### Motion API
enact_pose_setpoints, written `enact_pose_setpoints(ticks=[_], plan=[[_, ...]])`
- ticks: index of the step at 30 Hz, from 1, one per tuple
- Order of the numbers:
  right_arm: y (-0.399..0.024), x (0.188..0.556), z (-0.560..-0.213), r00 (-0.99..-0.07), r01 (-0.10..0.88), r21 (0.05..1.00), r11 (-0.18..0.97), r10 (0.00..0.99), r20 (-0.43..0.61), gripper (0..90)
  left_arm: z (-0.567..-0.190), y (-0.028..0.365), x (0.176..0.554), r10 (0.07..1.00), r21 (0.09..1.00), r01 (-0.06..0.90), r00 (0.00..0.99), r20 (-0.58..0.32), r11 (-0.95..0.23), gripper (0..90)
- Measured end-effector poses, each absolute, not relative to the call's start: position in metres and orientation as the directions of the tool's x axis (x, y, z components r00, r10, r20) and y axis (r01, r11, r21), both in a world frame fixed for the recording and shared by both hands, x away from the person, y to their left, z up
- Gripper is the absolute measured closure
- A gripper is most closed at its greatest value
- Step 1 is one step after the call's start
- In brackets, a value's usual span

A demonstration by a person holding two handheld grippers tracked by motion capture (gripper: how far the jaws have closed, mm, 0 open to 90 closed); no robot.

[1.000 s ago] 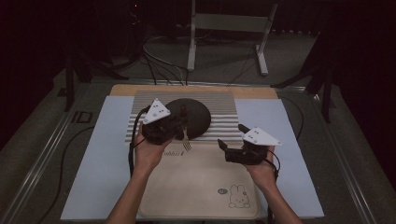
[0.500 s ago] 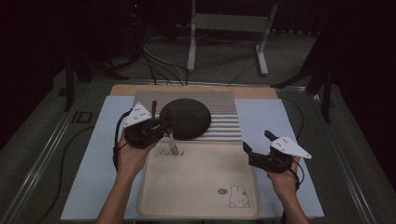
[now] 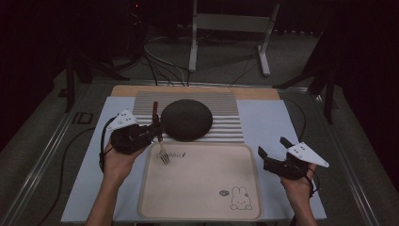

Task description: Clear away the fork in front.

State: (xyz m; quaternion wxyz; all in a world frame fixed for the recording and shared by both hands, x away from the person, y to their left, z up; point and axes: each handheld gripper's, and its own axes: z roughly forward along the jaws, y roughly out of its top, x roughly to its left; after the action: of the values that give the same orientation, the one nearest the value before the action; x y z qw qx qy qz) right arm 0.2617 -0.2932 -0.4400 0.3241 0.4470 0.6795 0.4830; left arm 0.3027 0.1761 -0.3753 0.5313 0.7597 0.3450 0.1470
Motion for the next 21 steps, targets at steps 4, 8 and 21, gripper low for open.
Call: enact_pose_setpoints(ticks=[4, 8, 21], plan=[[-0.295, 0.262, -0.444, -0.390, 0.303, 0.944, 0.132, 0.921, -0.004, 11.2, -0.378, 0.182, 0.301, 0.674, 0.903, 0.381, 0.722, -0.156, -0.198, 80.3], [-0.297, 0.262, -0.447, -0.378, 0.306, 0.944, 0.125, 0.926, 0.000, 11.2, -0.380, 0.187, 0.297, 0.673, 0.898, 0.388, 0.723, -0.157, -0.207, 80.3], [-0.296, 0.261, -0.456, -0.363, 0.317, 0.941, 0.119, 0.932, 0.004, 11.3, -0.394, 0.199, 0.289, 0.655, 0.870, 0.435, 0.732, -0.190, -0.234, 80.1]])
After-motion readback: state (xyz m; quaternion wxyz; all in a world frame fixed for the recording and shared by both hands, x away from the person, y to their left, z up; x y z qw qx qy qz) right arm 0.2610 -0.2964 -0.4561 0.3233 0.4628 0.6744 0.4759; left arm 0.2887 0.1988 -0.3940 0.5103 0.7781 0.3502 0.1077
